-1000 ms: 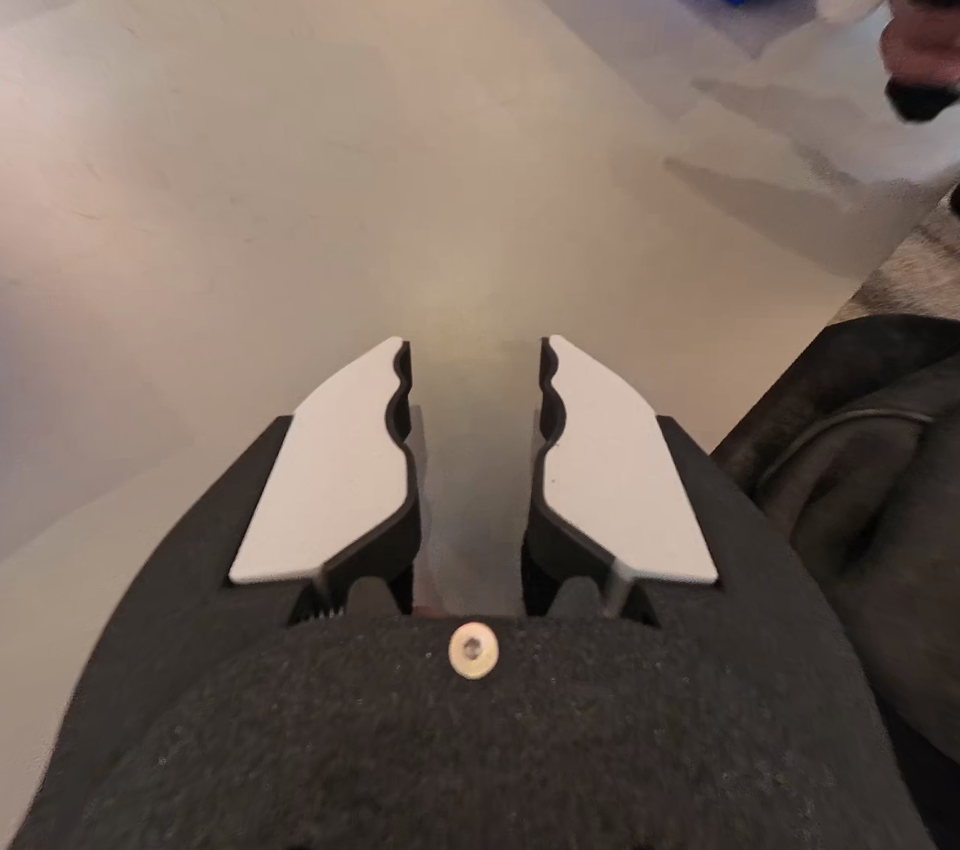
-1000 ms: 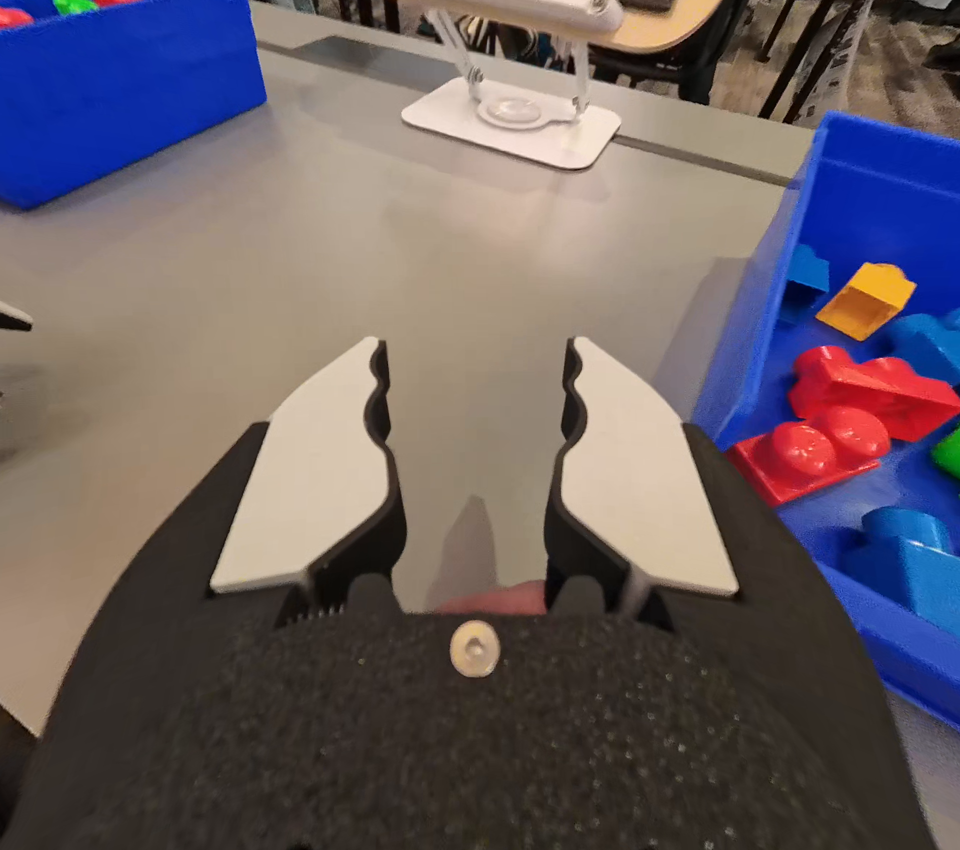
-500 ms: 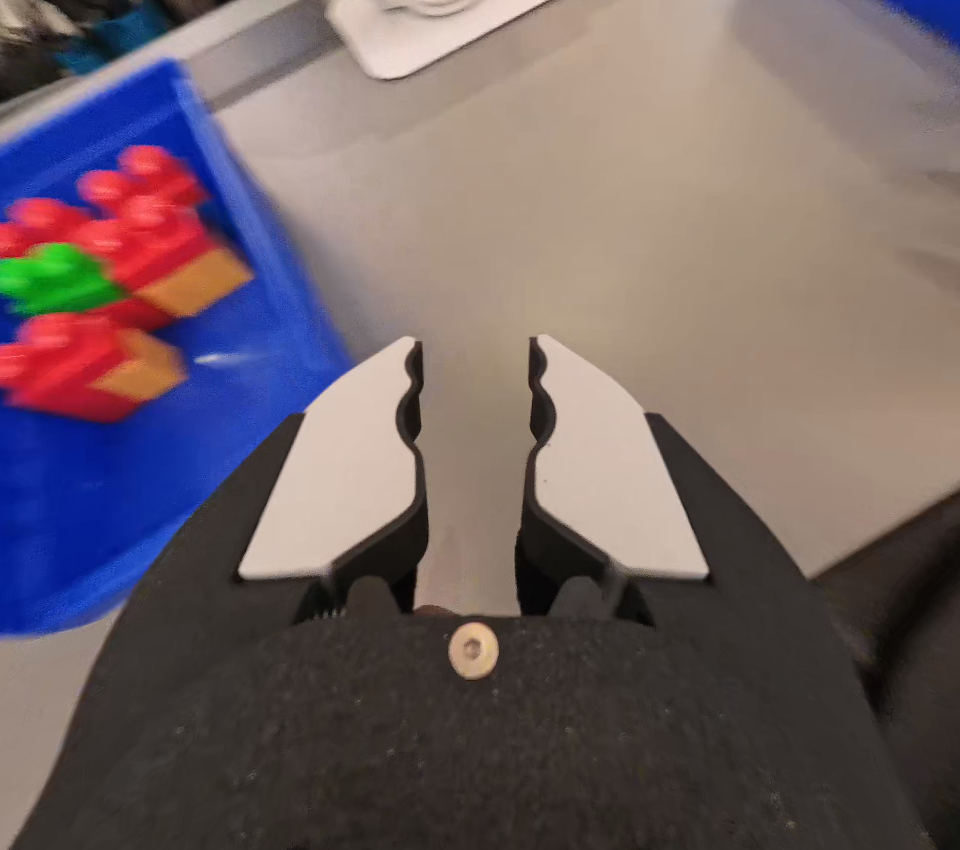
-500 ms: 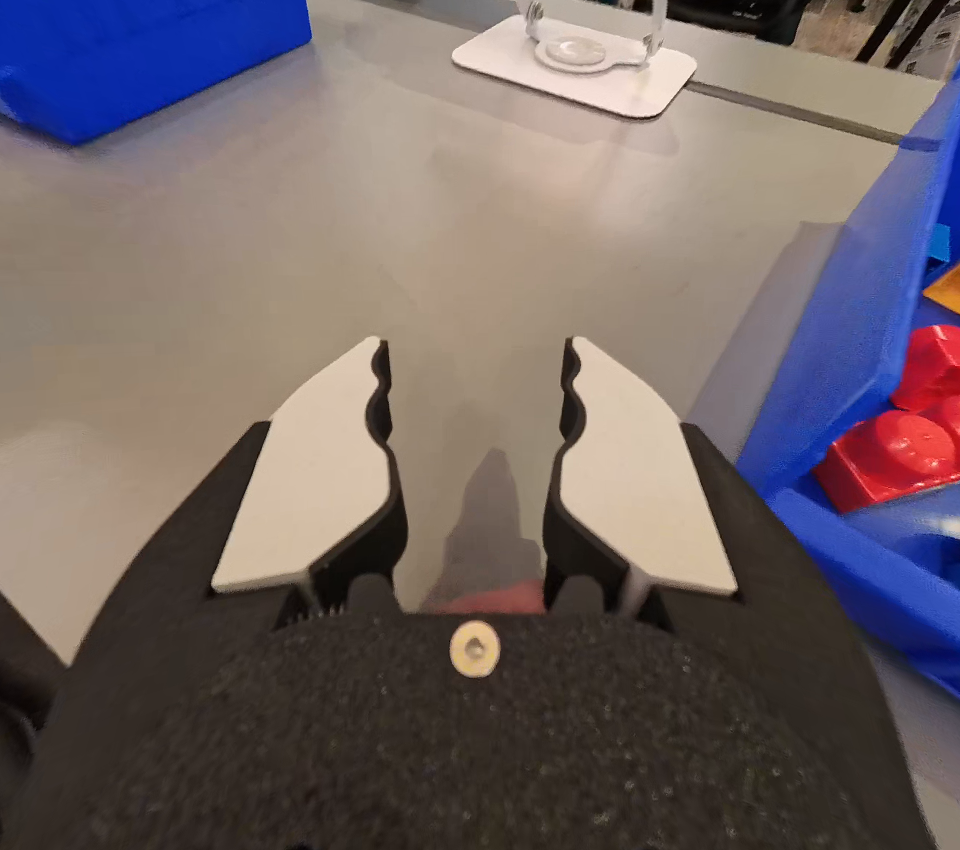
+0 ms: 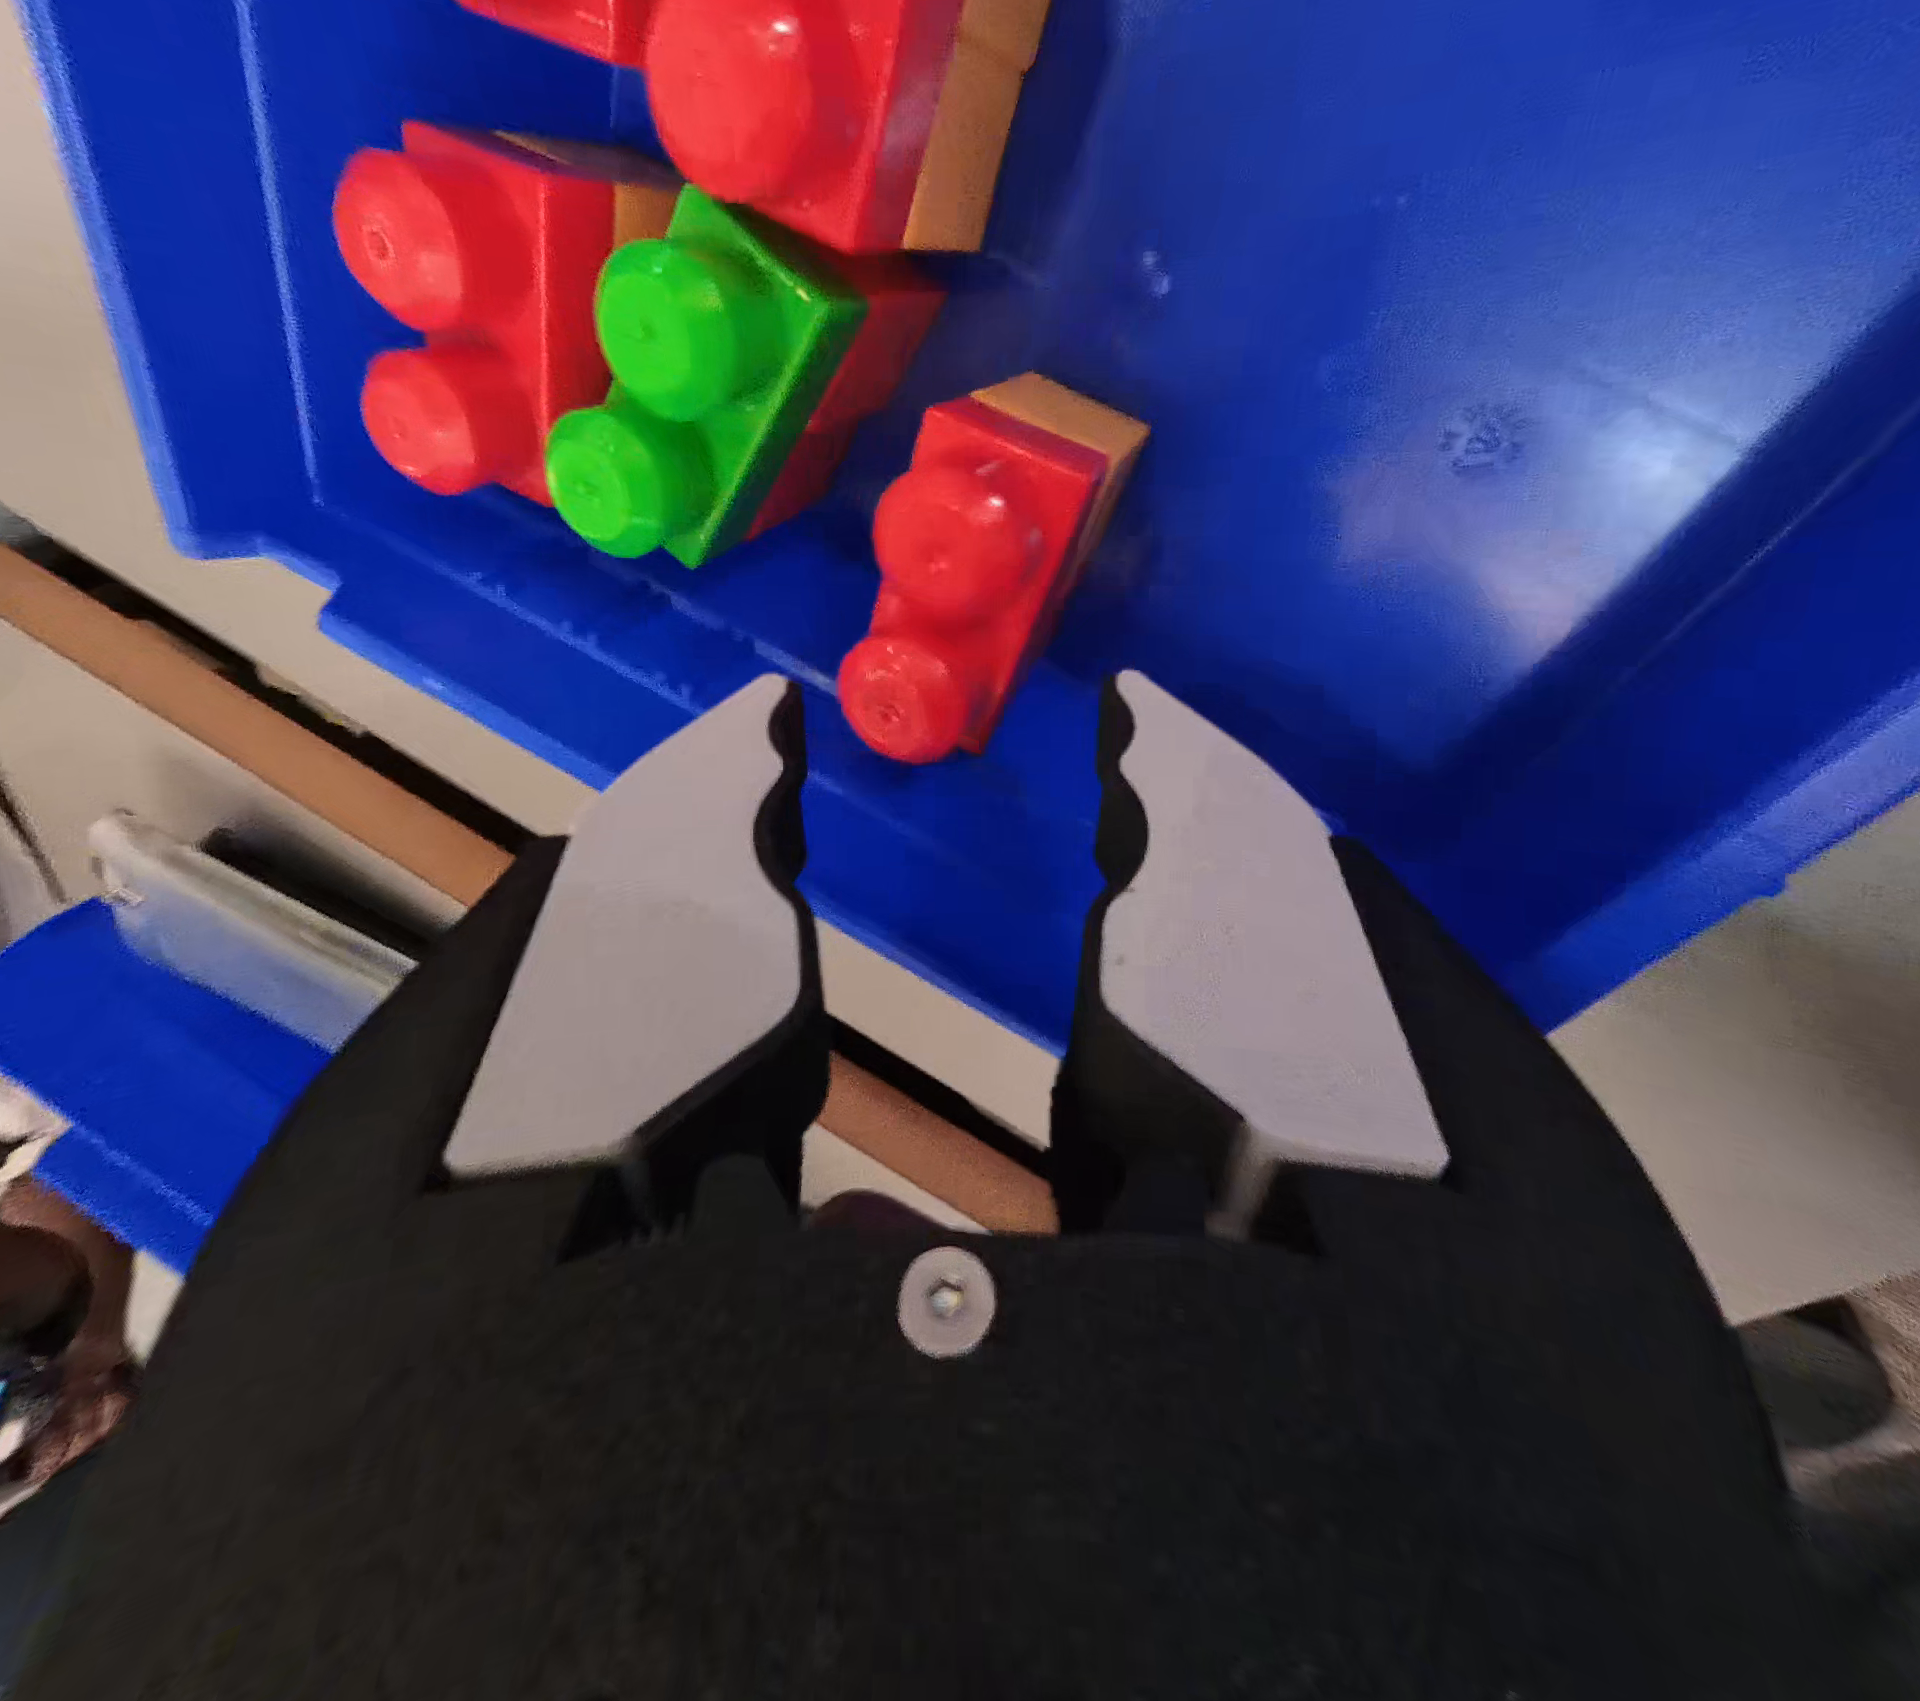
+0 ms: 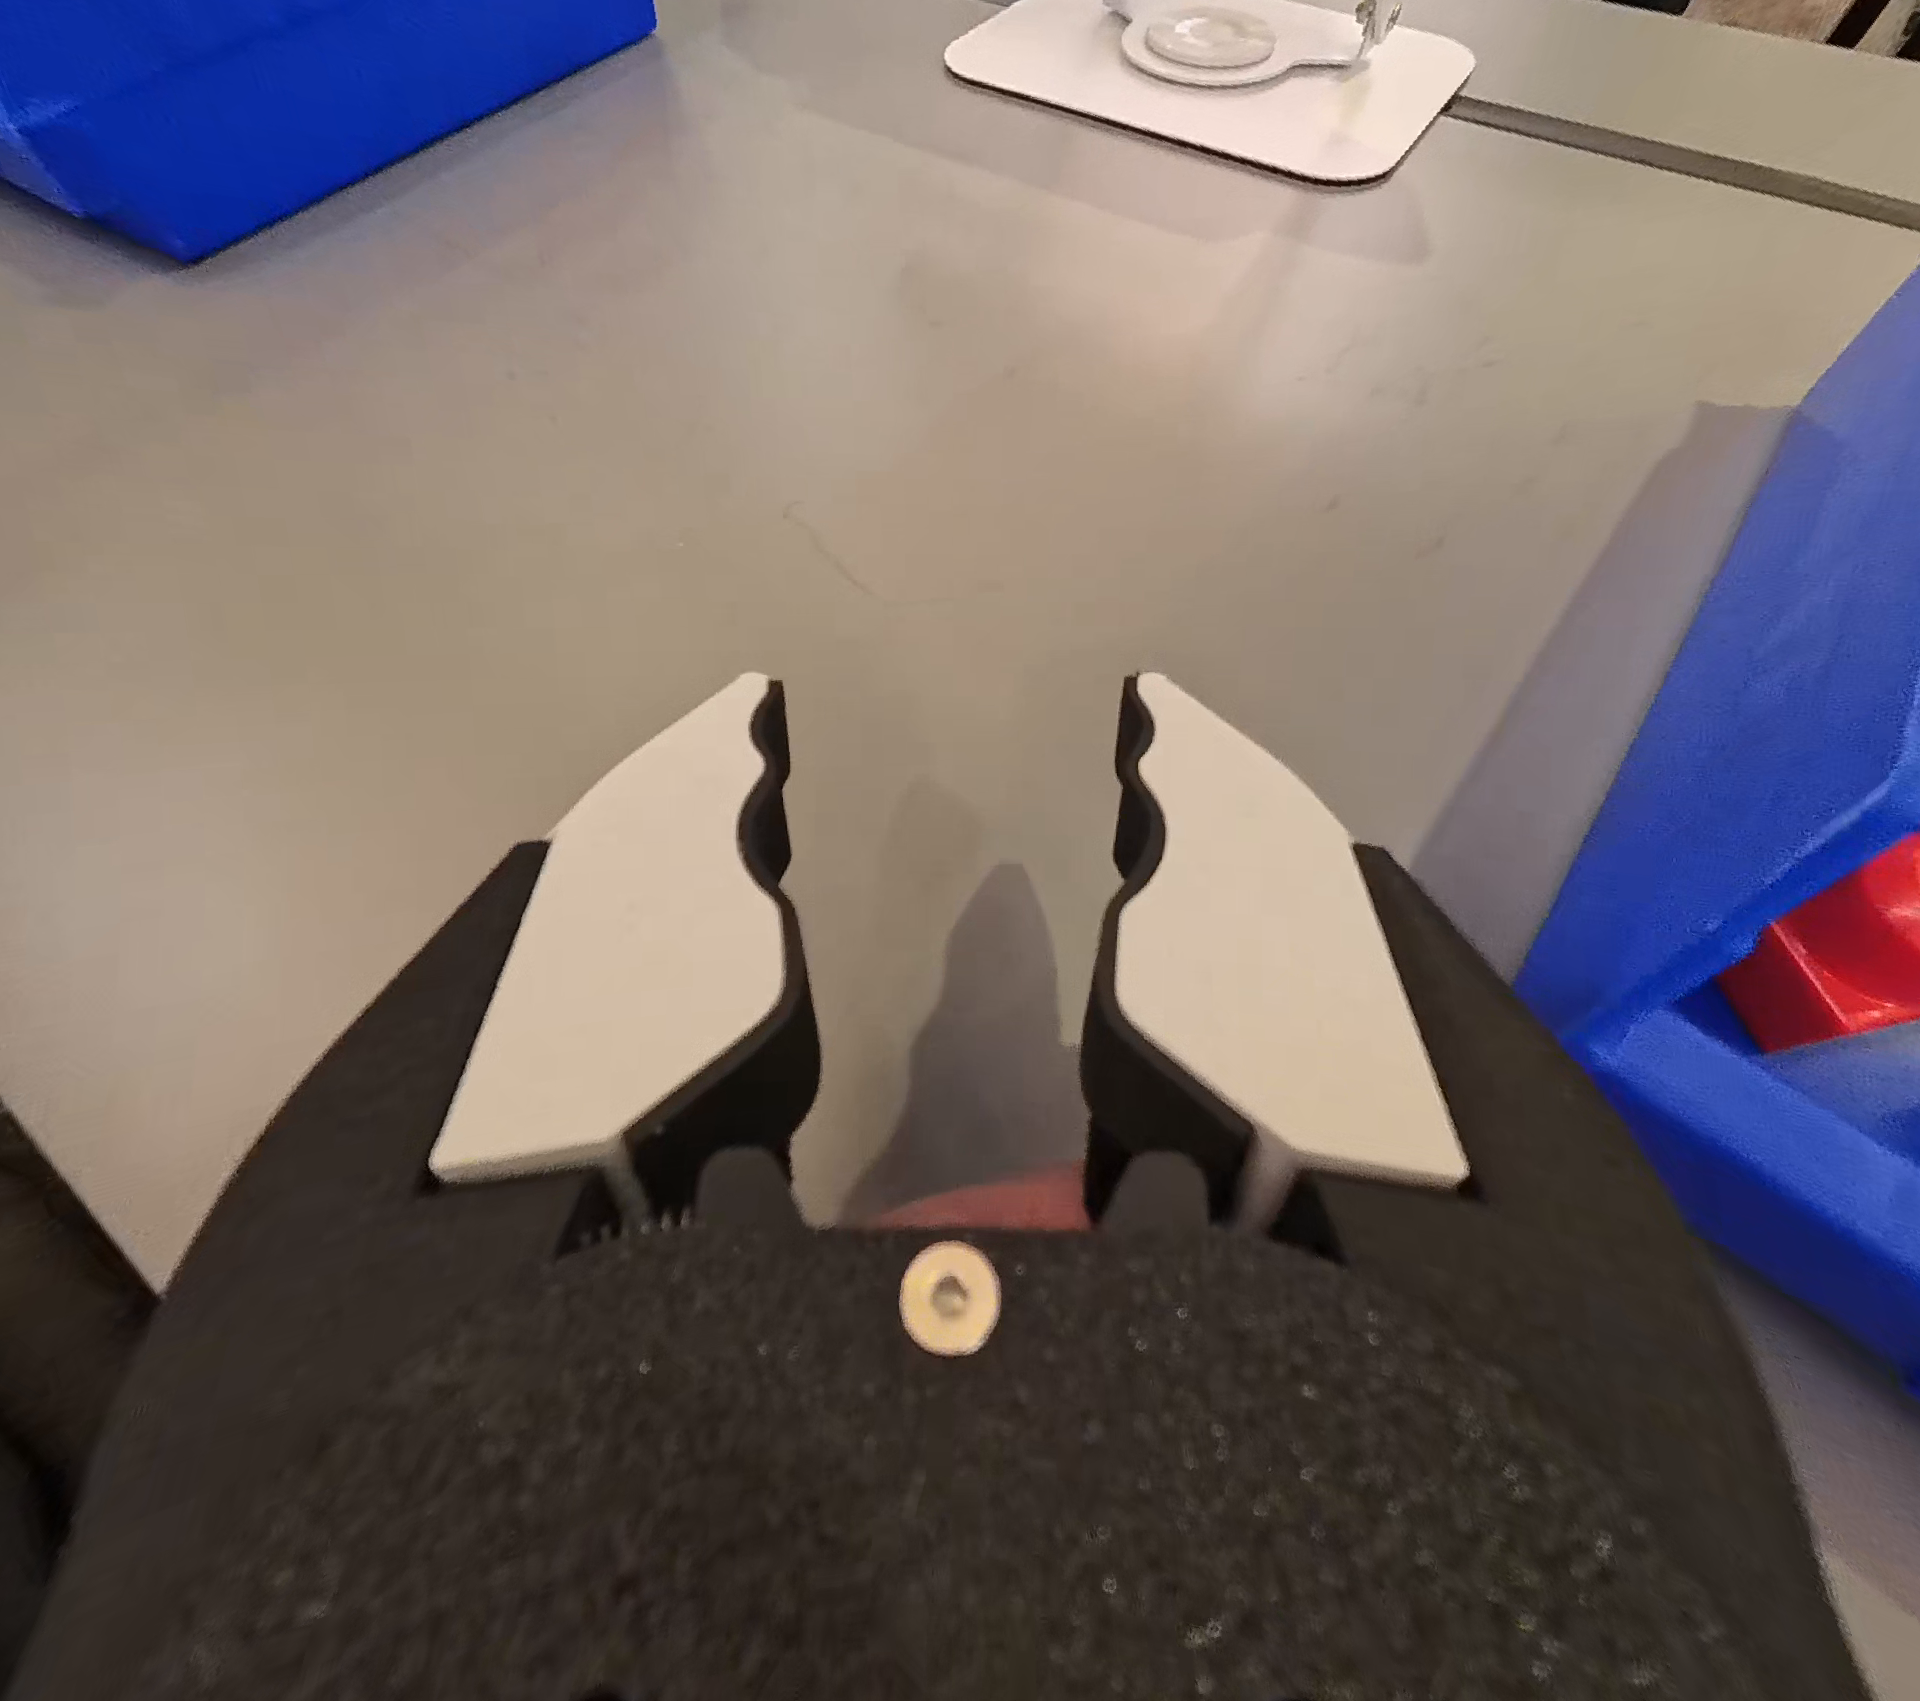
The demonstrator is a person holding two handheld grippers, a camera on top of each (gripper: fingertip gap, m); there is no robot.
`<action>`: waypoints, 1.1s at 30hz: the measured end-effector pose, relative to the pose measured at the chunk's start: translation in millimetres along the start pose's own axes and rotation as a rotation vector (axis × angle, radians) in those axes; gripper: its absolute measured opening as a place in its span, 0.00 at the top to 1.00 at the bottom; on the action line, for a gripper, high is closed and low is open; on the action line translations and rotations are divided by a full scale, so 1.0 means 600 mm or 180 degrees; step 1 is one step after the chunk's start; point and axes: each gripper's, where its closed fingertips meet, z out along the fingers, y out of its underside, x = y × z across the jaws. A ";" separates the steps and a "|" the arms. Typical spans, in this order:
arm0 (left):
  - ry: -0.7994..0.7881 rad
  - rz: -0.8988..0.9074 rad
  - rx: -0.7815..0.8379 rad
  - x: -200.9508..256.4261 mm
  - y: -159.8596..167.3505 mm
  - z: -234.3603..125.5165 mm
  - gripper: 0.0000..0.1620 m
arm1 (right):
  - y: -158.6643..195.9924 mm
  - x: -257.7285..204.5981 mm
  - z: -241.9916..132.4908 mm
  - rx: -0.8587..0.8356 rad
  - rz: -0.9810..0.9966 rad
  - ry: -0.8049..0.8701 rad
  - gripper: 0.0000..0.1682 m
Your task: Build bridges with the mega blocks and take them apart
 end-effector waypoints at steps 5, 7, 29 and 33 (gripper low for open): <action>0.0311 0.0196 -0.0111 -0.002 -0.005 0.038 0.62 | 0.003 0.000 0.014 -0.0123 -0.0083 0.0052 0.64; 0.0252 0.0400 -0.0037 -0.006 -0.015 0.039 0.70 | 0.005 0.000 0.020 -0.0174 -0.0102 0.0076 0.64; 0.0005 -0.0581 0.0547 -0.005 -0.160 -0.170 0.80 | -0.050 -0.042 0.043 -0.0165 -0.0468 -0.0332 0.67; 0.0385 -0.1241 0.0901 0.062 -0.290 -0.229 0.80 | -0.129 -0.082 0.071 0.0112 -0.0943 -0.0405 0.63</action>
